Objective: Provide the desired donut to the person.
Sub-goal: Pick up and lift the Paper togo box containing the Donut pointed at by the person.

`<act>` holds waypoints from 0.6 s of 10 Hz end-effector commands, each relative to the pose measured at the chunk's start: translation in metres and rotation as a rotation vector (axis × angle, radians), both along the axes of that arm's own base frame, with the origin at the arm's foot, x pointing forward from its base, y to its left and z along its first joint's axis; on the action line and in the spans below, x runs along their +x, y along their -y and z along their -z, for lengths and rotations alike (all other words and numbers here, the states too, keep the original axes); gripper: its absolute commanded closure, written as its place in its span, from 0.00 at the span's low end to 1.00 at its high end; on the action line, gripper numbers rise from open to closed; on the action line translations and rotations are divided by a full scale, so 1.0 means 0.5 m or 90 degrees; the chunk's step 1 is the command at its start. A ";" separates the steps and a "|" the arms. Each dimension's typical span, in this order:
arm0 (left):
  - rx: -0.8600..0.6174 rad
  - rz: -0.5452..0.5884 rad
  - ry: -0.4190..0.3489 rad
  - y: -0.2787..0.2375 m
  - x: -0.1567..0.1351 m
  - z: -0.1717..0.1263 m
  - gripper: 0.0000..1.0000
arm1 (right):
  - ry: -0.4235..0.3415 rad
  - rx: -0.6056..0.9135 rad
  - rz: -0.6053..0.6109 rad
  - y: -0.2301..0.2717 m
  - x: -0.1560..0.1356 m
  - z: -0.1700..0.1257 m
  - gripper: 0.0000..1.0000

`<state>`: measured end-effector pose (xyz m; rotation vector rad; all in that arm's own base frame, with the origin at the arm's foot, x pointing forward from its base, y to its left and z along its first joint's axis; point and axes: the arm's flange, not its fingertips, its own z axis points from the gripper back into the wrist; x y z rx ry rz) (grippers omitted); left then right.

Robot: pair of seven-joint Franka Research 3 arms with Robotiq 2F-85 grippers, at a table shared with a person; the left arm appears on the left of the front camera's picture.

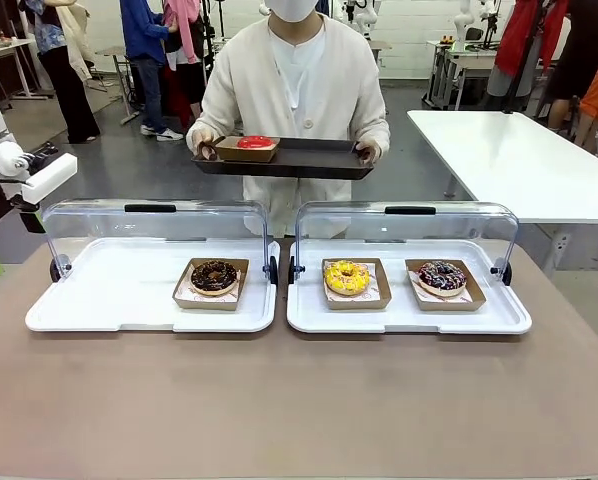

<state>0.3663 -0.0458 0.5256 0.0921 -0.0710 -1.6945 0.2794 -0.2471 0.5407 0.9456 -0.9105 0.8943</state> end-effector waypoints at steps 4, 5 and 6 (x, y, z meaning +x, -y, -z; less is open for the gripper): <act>-0.001 0.001 -0.003 0.004 0.001 -0.003 0.00 | 0.015 0.009 -0.002 0.002 0.000 -0.002 0.00; 0.000 0.001 0.000 0.001 0.000 0.000 0.00 | 0.015 0.009 -0.002 0.002 0.000 -0.002 0.00; -0.143 0.002 -0.063 -0.056 0.054 -0.020 0.00 | 0.015 0.009 -0.002 0.002 0.000 -0.002 0.00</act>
